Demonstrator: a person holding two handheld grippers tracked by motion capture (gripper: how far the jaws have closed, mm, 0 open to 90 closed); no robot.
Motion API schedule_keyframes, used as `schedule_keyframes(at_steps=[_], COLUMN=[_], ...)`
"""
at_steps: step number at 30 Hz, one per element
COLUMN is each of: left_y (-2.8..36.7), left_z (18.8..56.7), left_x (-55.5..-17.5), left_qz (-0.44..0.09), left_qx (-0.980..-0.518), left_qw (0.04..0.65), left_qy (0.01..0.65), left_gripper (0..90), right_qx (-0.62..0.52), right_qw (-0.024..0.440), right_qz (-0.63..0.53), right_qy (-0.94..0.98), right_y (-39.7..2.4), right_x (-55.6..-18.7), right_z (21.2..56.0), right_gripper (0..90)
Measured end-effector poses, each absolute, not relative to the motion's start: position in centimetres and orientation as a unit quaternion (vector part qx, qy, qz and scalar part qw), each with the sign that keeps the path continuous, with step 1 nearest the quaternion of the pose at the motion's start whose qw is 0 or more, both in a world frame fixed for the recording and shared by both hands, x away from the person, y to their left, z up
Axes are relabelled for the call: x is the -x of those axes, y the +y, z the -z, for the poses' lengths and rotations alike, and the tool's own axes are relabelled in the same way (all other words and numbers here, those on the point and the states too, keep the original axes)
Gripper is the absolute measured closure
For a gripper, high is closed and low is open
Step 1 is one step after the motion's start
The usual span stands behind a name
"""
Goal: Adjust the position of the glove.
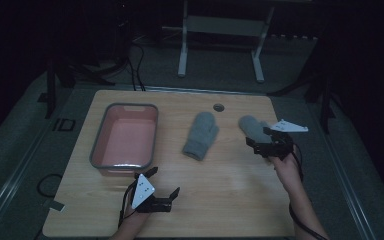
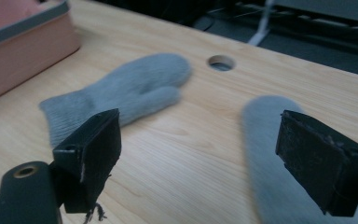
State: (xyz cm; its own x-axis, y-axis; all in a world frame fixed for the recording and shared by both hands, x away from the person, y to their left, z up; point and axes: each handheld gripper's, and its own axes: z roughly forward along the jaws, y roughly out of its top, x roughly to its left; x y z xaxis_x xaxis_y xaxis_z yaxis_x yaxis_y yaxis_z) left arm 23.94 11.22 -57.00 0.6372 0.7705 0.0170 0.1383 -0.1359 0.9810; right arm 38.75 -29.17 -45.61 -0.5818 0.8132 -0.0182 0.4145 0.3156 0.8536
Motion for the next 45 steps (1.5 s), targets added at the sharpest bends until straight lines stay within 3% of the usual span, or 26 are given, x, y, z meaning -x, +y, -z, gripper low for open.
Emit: schedule_keyframes(at_steps=[17, 22, 26, 30, 32, 33, 45], left_y=[11.3, 11.4, 11.3, 11.4, 11.4, 11.4, 11.4], left_z=[57.0, 57.0, 57.0, 57.0, 57.0, 57.0, 57.0], left_x=[-24.0, -24.1, -24.1, -24.1, -24.1, -24.1, -24.1], left_qz=[-0.273, -0.267, -0.268, -0.265, -0.264, -0.264, -0.260], left_qx=[-0.701, -0.699, -0.701, -0.700, -0.700, -0.700, -0.701], left_qw=[0.572, 0.576, 0.575, 0.577, 0.577, 0.577, 0.579], left_qy=[0.326, 0.329, 0.325, 0.327, 0.326, 0.326, 0.325], left_gripper=[1.1, 1.1, 1.1, 1.1, 1.1, 1.1, 1.1], right_qx=[-0.289, -0.299, -0.285, -0.273, -0.274, -0.268, -0.261], right_qw=[0.175, 0.116, 0.107, 0.130, 0.136, 0.135, 0.135], right_qz=[-0.428, -0.428, -0.429, -0.411, -0.408, -0.407, -0.350], right_qy=[0.838, 0.845, 0.851, 0.860, 0.860, 0.862, 0.890], right_y=[-21.9, -19.8, -18.2, -17.3, -17.2, -16.9, -14.5], right_x=[-44.5, -46.0, -46.8, -47.8, -48.1, -48.6, -51.3], right_z=[48.0, 49.4, 50.5, 51.2, 51.3, 51.4, 54.0], right_gripper=[13.9, 13.9, 13.8, 23.6, 24.0, 29.3, 30.4])
